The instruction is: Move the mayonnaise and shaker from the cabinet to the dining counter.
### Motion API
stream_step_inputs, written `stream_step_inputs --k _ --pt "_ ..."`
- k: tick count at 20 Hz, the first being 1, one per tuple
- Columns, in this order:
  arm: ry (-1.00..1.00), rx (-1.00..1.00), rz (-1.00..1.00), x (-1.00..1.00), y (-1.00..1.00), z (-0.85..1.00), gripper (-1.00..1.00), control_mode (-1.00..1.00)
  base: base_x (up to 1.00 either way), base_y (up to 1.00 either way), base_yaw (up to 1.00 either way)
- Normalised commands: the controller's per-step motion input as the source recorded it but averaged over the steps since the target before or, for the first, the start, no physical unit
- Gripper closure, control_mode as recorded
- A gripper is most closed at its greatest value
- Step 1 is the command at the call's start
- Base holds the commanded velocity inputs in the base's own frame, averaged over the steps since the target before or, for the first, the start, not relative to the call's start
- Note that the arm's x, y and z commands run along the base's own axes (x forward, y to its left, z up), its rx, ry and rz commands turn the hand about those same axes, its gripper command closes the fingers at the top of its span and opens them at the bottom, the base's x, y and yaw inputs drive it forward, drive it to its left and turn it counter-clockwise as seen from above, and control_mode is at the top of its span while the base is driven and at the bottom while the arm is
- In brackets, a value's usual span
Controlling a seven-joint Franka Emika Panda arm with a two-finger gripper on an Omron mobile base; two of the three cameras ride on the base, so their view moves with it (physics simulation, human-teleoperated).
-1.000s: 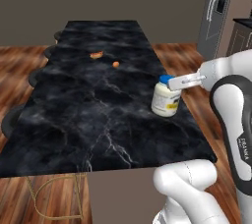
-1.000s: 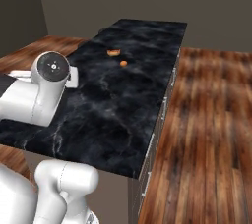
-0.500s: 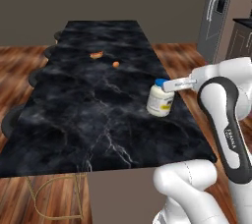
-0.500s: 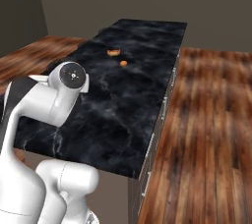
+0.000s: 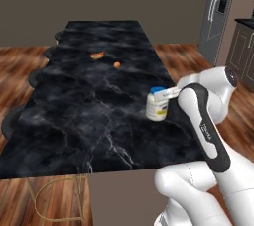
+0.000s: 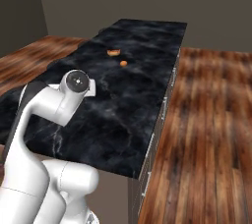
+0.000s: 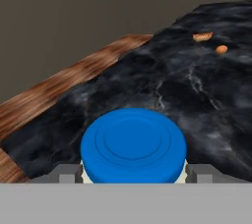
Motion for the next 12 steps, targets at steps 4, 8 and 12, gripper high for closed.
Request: stream_step_inputs --k 4,8,12 --pt "0.0 -0.09 -0.05 0.4 -0.1 -0.37 1.0 -1.0 0.0 0.0 0.0" --pt "0.0 -0.06 -0.04 0.36 -0.13 -0.31 1.0 -1.0 0.0 0.0 0.0" --pt "0.0 -0.01 -0.02 0.25 -0.13 -0.22 1.0 -1.0 0.0 0.0 0.0"
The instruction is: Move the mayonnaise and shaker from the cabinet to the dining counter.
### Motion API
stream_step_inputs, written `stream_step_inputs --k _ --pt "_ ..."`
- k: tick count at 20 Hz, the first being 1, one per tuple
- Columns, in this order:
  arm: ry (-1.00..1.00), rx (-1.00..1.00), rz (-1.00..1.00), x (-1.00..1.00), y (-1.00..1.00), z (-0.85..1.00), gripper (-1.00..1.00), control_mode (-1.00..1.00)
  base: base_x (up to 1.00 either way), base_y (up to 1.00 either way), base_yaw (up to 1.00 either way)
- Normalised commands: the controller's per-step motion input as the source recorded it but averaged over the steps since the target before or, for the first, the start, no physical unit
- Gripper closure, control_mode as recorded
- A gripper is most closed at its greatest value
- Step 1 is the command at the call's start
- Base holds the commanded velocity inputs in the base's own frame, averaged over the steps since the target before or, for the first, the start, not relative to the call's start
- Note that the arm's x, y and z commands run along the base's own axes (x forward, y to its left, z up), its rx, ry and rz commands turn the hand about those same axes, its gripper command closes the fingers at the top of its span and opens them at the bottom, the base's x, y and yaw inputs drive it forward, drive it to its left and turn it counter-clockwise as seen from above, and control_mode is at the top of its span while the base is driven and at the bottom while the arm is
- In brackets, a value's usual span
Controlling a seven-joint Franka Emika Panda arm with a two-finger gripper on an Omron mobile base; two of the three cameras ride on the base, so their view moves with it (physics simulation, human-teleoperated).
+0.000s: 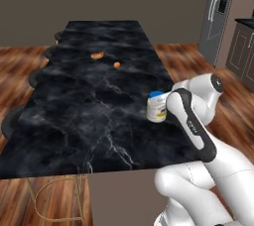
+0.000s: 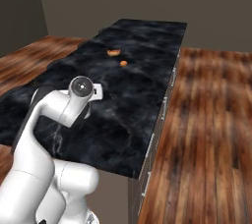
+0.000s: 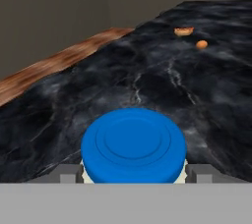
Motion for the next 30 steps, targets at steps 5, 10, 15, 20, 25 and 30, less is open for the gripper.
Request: stream_step_inputs --k 5,10,15,20,25,30 --pt "0.0 0.0 0.0 0.23 -0.03 -0.2 1.0 -1.0 0.0 0.0 0.0" --pt "0.0 -0.01 -0.01 0.33 0.0 -0.25 1.0 -1.0 0.0 0.0 0.0" --pt "0.0 -0.03 -0.01 0.32 0.0 -0.27 1.0 -1.0 0.0 0.0 0.0" --pt "0.0 -0.02 0.0 0.24 0.0 -0.36 1.0 -1.0 0.0 0.0 0.0" --pt "0.0 0.0 0.0 0.16 0.0 -0.42 1.0 -1.0 0.0 0.0 0.0" --pt "0.0 0.0 0.0 0.12 -0.01 -0.36 1.0 -1.0 0.0 0.0 0.0"
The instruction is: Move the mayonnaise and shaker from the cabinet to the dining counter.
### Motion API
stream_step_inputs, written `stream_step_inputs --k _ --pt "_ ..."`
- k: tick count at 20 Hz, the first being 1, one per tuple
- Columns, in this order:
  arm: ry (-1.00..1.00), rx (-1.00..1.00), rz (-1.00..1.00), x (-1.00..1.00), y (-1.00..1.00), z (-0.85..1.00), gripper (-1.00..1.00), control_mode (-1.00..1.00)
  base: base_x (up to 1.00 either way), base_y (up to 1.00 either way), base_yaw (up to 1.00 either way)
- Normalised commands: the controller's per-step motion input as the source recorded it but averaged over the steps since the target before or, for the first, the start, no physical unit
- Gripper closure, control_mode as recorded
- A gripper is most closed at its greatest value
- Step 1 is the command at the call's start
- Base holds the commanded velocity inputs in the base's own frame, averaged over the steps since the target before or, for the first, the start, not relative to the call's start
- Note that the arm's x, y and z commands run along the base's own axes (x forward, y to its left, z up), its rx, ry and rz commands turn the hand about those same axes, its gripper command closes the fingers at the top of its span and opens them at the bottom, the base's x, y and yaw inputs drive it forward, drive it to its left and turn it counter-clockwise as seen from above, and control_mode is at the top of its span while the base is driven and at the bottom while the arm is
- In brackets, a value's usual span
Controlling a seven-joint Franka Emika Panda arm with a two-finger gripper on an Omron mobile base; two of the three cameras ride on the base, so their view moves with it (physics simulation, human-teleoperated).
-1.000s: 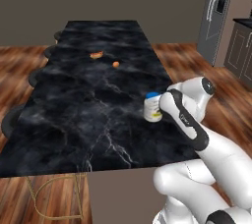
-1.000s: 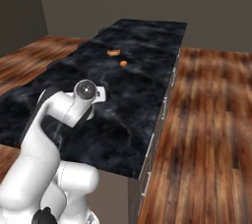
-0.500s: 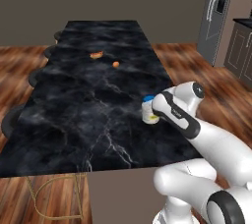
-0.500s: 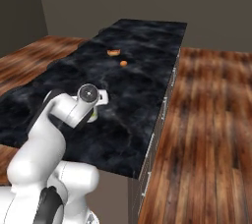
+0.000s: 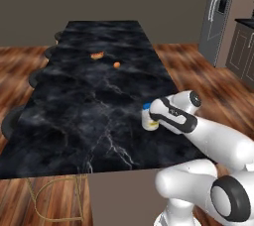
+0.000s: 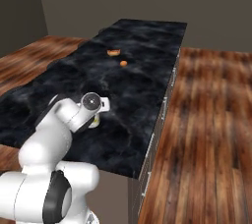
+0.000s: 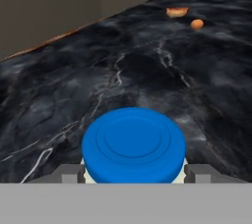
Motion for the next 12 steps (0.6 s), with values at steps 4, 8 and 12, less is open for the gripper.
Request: stream_step_inputs --k 4,8,12 --pt "0.03 0.0 0.0 0.12 0.0 -0.28 1.0 -1.0 0.0 0.0 0.0" --pt "0.05 0.0 0.0 0.12 0.0 -0.24 1.0 -1.0 0.0 0.0 0.0" --pt "0.05 0.0 0.0 0.1 0.0 -0.21 1.0 -1.0 0.0 0.0 0.0"
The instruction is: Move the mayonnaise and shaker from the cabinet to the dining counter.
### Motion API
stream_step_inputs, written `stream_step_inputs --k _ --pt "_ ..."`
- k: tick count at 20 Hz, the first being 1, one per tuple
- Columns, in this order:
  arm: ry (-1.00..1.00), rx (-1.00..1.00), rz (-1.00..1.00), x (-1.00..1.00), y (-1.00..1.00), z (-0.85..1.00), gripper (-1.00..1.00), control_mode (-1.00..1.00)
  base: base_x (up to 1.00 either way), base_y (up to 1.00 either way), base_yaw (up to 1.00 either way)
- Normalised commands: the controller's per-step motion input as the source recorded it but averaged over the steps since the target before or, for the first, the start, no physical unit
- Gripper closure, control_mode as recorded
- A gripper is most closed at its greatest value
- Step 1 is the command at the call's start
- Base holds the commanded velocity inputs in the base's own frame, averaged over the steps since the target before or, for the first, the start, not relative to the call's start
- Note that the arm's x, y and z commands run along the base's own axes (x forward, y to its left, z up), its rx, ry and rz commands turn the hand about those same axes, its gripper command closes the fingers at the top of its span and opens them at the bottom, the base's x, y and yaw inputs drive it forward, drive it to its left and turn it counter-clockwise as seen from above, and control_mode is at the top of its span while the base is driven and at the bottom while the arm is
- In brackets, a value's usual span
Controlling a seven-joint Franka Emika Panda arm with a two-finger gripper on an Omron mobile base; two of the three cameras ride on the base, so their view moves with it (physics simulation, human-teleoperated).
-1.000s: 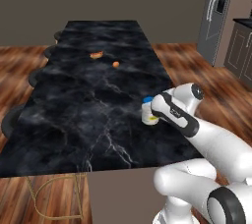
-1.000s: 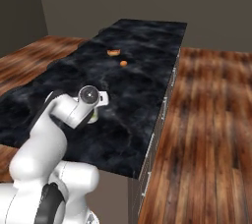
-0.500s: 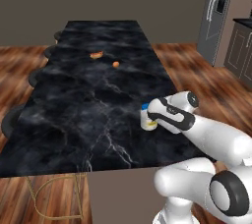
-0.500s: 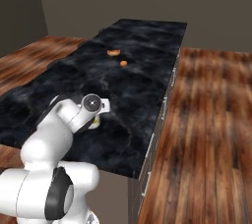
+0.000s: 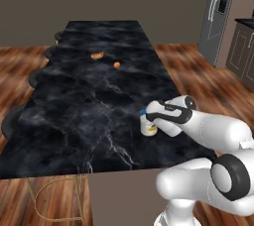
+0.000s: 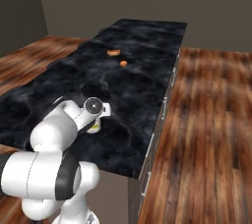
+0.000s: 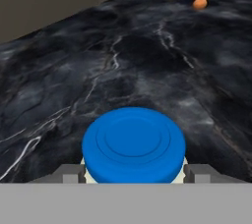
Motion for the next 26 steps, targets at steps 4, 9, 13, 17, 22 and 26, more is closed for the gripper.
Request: stream_step_inputs --k 4,9,13,17,22,26 --pt "0.04 0.0 0.0 0.09 0.0 -0.18 1.0 -1.0 0.0 0.0 0.0" --pt "0.05 0.0 0.0 0.08 0.0 -0.18 1.0 -1.0 0.0 0.0 0.0" --pt "0.05 0.0 0.0 0.08 0.0 -0.19 1.0 -1.0 0.0 0.0 0.0" --pt "0.04 0.0 0.0 0.06 0.0 -0.19 1.0 -1.0 0.0 0.0 0.0" --pt "0.01 0.0 0.0 -0.06 0.0 -0.13 -1.0 -1.0 0.0 0.0 0.0" --pt "0.0 0.0 0.0 -0.21 0.0 0.01 -1.0 -1.0 0.0 0.0 0.0"
